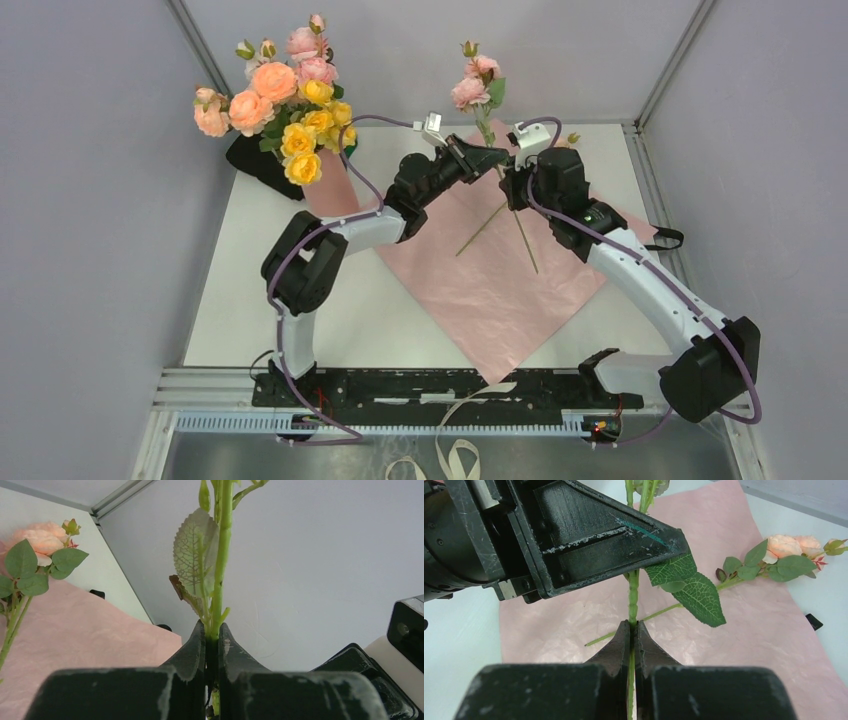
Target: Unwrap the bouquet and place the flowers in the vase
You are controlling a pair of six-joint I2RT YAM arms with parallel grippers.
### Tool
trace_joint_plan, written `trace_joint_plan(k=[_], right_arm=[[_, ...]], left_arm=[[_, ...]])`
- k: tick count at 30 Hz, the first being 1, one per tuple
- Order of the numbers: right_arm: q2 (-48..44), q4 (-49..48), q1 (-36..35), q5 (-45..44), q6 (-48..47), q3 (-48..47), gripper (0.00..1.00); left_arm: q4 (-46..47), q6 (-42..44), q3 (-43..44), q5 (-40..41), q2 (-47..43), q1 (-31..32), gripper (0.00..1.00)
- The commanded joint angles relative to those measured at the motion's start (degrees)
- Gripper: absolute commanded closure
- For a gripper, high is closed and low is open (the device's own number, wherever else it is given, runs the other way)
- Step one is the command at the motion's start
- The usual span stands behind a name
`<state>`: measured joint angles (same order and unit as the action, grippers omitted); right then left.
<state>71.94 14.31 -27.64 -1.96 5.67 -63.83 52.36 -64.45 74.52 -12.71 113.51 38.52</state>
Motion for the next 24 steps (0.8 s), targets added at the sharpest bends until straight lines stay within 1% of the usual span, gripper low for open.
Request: trace_joint_plan(k=[1, 3, 7, 10, 11, 13, 14, 18, 20, 22, 24], right_arm=[[-1.44, -3.22, -0.39, 0.29, -0.55, -0.28, 1.00], [-1.52, -3.54, -0.35, 0.34, -0.51, 0.06, 1.00], [-1.20, -4.39, -0.38, 0.57, -0.40, 0.54, 1.00], [-0.94, -5.66, -0.37, 1.60, 0.03, 1.04, 0.93], [-0.69, -5.88, -0.32, 1.78, 0.25, 1.14, 0.88], [-0.34, -6.91, -0.36, 3.20, 0.61, 1.49, 0.67], [-0.17, -7.31, -0.39, 4.00, 0.72, 1.73, 0.62], [0.53, -8.38, -0.37, 5.70, 1.19, 2.55, 0.37], [0.27, -8.93, -0.32, 5.23, 1.28, 3.21, 0.29], [-0.30, -9.24, -0.31, 4.40, 1.37, 3.82, 0.26], [-1.06, -9.36, -0.36, 3.37, 1.19, 4.55, 0.24]], left_arm=[[-1.44, 2.65, 1.25, -0.73, -2.92, -0.03, 0.98], [-2.81, 4.02, 1.43, -0.49, -3.80, -0.03, 0.98], [-11.07, 11.23, 3.06, 1.07, -7.52, -0.03, 0.98], [-19.28, 17.82, 5.48, 2.68, -10.24, -0.02, 0.98], [-22.25, 20.09, 6.46, 3.56, -11.11, 0.02, 0.98], [-27.60, 24.73, 8.33, 5.02, -12.67, 0.01, 0.98], [-30.18, 27.06, 9.15, 6.00, -13.48, 0.02, 0.98], [-39.08, 34.97, 13.00, 9.12, -15.71, -0.25, 0.98], [-42.08, 38.60, 14.82, 10.98, -16.78, -0.29, 0.98], [-44.40, 42.33, 16.49, 12.47, -17.92, -0.33, 0.98], [-46.64, 45.34, 18.78, 16.01, -19.05, -0.32, 0.98]])
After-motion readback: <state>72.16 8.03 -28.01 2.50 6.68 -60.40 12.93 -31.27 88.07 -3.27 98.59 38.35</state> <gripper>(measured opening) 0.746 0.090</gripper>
